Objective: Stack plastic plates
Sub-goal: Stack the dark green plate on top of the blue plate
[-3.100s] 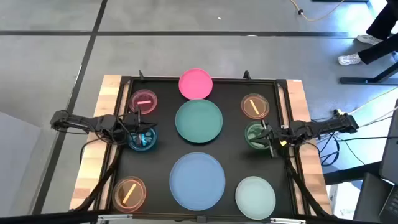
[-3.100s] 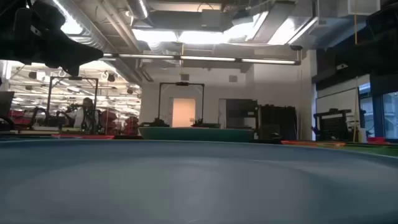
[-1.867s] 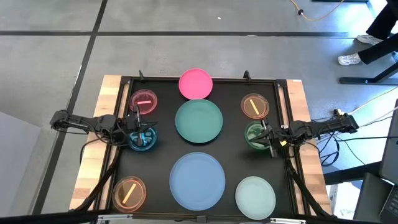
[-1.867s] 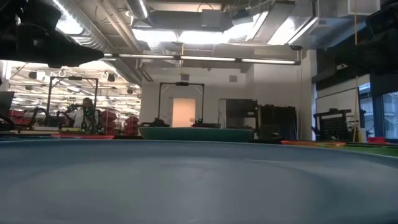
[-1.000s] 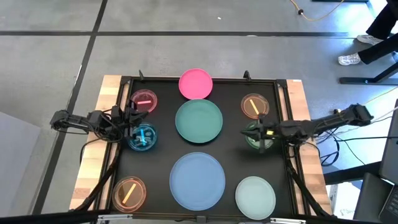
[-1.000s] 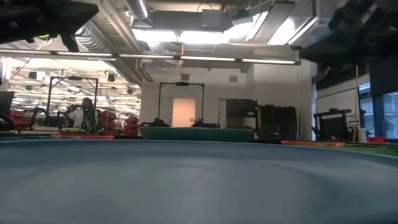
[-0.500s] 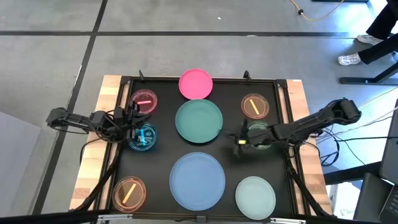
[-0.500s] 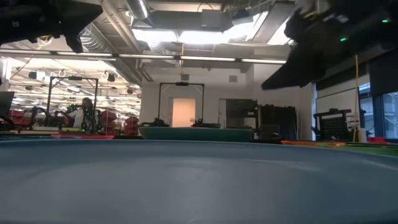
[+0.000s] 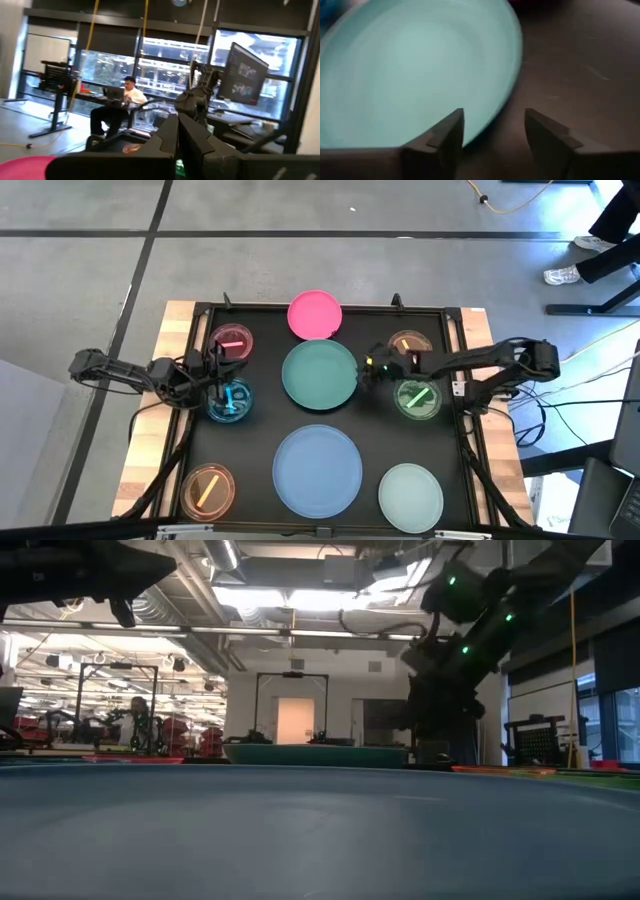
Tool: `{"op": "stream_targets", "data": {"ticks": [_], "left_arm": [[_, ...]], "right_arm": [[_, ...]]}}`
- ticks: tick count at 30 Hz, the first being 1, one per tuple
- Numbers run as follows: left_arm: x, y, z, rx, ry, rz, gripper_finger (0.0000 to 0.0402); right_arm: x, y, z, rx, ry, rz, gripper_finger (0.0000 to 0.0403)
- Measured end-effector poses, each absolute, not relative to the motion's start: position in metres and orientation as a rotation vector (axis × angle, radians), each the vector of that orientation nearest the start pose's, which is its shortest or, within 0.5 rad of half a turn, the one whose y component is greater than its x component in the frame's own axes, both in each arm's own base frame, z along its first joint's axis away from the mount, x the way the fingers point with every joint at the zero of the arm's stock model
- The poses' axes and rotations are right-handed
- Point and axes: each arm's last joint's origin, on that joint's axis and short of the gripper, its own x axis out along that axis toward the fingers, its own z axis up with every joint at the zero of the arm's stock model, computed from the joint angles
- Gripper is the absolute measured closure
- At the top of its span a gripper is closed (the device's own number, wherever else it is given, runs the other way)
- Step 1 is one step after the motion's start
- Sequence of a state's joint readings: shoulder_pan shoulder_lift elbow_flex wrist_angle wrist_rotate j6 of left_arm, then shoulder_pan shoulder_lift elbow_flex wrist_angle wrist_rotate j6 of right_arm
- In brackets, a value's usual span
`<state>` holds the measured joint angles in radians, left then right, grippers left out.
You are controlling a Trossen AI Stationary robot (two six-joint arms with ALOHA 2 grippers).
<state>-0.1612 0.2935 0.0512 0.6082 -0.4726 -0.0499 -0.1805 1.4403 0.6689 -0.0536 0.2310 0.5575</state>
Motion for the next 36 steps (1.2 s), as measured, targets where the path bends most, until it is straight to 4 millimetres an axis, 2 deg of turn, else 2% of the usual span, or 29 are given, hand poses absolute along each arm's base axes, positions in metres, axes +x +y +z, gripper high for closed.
{"op": "stream_targets", "data": {"ticks": [6,15,19,30,36], "left_arm": [[0.107,-0.003,0.213,-0.165,-0.362,0.335,0.0395],[0.107,-0.003,0.213,-0.166,-0.361,0.345,0.0395],[0.107,-0.003,0.213,-0.166,-0.360,0.348,0.0395],[0.106,-0.001,0.213,-0.175,-0.358,0.400,0.0395],[0.106,-0.001,0.213,-0.175,-0.358,0.400,0.0395]], "right_arm": [[0.265,-0.072,0.152,0.559,0.732,-0.622,0.0167],[0.277,-0.074,0.130,0.585,0.750,-0.574,0.0172],[0.277,-0.074,0.127,0.587,0.765,-0.580,0.0214],[0.277,-0.076,0.128,0.519,0.737,-0.646,0.0389],[0.279,-0.078,0.131,0.470,0.697,-0.662,0.0390]]}}
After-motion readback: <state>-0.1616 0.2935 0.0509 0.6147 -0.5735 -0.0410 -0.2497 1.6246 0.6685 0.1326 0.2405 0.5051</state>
